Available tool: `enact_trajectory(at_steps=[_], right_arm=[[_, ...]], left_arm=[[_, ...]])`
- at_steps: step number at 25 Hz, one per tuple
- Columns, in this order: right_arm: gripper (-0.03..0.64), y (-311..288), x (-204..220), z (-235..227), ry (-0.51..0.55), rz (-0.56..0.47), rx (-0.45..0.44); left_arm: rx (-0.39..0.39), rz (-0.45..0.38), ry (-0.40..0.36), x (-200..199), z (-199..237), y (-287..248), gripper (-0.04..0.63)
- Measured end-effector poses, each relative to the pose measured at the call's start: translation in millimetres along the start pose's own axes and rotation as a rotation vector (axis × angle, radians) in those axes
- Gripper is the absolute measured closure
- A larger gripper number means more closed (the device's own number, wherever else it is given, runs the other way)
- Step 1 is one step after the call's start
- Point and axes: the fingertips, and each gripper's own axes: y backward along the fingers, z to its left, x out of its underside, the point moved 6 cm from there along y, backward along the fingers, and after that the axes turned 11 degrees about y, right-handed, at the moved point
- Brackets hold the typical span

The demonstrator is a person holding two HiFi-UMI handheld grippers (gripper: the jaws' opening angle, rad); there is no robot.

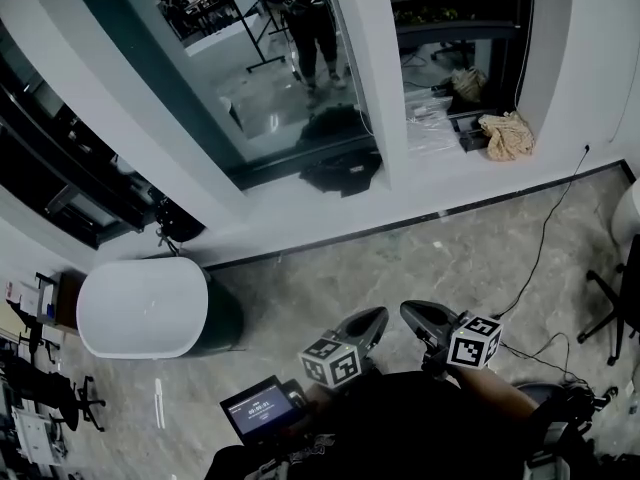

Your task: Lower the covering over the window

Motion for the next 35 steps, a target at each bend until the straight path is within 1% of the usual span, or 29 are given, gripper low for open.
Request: enact_trajectory(at_steps=[4, 7, 10, 12, 14, 17, 20, 23, 27, 31, 35], right_arm=[[0.610, -18.0, -15.1, -27.6, 0.000, -0.024, 0.034], [0.610, -42.5, -30.2, -60.1, 0.008, -0.054, 0.082], [0.610, -78.4, -55.0, -97.4, 0.033, -0.099, 0.154], [0.610, -107.4, -73.1, -118.9, 0.027, -0.131, 0.209], [0.610, -139.4, -94.5, -132.1, 0.035, -0.155, 0.252], [0.609, -184.1, -122.8, -148.8, 0.068, -0.171, 0.295], [0.608, -223.8, -130.3, -165.6, 0.038, -0.178, 0.333], [0.606, -242.5, -133.8, -179.5, 0.023, -0.165, 0.373], [0.606, -257.2, -141.9, -199.3, -0.011, -0.168, 0.419], [0.606, -272.2, -154.1, -211.1, 0.007, -0.150, 0.417], [0.606, -274.8, -157.2, -232.7, -0.027, -0.152, 0.410]], left_arm=[[0.021, 0.017, -0.006, -25.7, 21.4, -26.8, 0.593], [0.052, 0.026, -0.019, -58.9, 52.4, -57.0, 0.592], [0.100, 0.036, -0.041, -107.8, 90.9, -94.7, 0.594], [0.123, 0.045, -0.042, -146.0, 117.7, -115.1, 0.592], [0.154, 0.050, -0.047, -191.5, 139.3, -129.1, 0.594], [0.218, 0.030, -0.087, -257.7, 163.3, -149.3, 0.593], [0.230, 0.012, -0.100, -303.6, 195.1, -168.6, 0.593], [0.239, 0.012, -0.083, -326.3, 216.9, -183.7, 0.592], [0.246, 0.042, -0.056, -335.5, 237.1, -201.1, 0.592], [0.283, 0.034, -0.062, -352.3, 239.2, -221.3, 0.592], [0.279, 0.000, -0.089, -370.8, 243.3, -243.2, 0.592]])
